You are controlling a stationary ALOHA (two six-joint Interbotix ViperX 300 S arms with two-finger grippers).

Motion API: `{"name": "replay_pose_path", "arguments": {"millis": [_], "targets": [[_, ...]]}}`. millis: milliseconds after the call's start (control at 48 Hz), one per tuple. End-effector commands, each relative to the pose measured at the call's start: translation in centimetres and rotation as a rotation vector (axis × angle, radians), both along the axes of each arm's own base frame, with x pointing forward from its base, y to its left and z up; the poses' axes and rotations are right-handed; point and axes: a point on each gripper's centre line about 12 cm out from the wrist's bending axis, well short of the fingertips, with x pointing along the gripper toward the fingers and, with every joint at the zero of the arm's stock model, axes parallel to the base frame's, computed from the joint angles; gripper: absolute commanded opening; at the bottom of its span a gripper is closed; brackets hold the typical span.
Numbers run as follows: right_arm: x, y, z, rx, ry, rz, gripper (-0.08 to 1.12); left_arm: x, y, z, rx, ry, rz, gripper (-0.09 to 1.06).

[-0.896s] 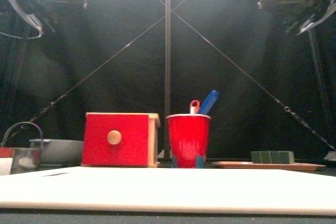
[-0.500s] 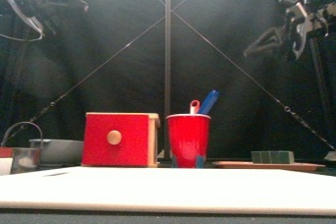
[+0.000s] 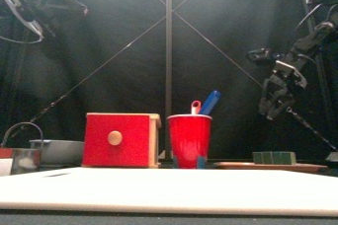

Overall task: Place sushi on board then cut the sushi with the knife then place the pieces on the plate
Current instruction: Place the sushi on the board

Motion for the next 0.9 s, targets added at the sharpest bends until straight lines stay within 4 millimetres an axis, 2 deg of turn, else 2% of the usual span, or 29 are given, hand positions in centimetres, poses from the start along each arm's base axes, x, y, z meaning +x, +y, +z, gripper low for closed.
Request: {"name": "replay_pose_path", "arguments": {"millis": [21, 375, 667, 750, 896], "targets": [[-0.4, -1.5, 0.1, -0.03, 0.034, -0.019, 1.05, 0.2, 0.0, 0.6, -0.006, -0.018, 0.002, 0.33], [1.5, -4.0, -4.5, 0.078, 0.188, 0.012, 1.05, 0.0, 0.4, -0.4, -0.072, 0.004, 0.03, 0.33], [1.8, -5.0, -6.8, 0.139, 0.266, 0.014, 1.03, -0.2, 0.6, -1.0, -0.093, 0.018, 0.043, 0.33], [1.9, -4.7, -6.8, 0.171, 0.274, 0.002, 0.96, -0.2, 0.8, -1.3, -0.106, 0.024, 0.051, 0.33], [2.4, -4.1, -5.1, 0.175, 0.246, -0.009, 0.71, -0.4, 0.9, -1.8, -0.126, 0.038, 0.058, 0.33]]}}
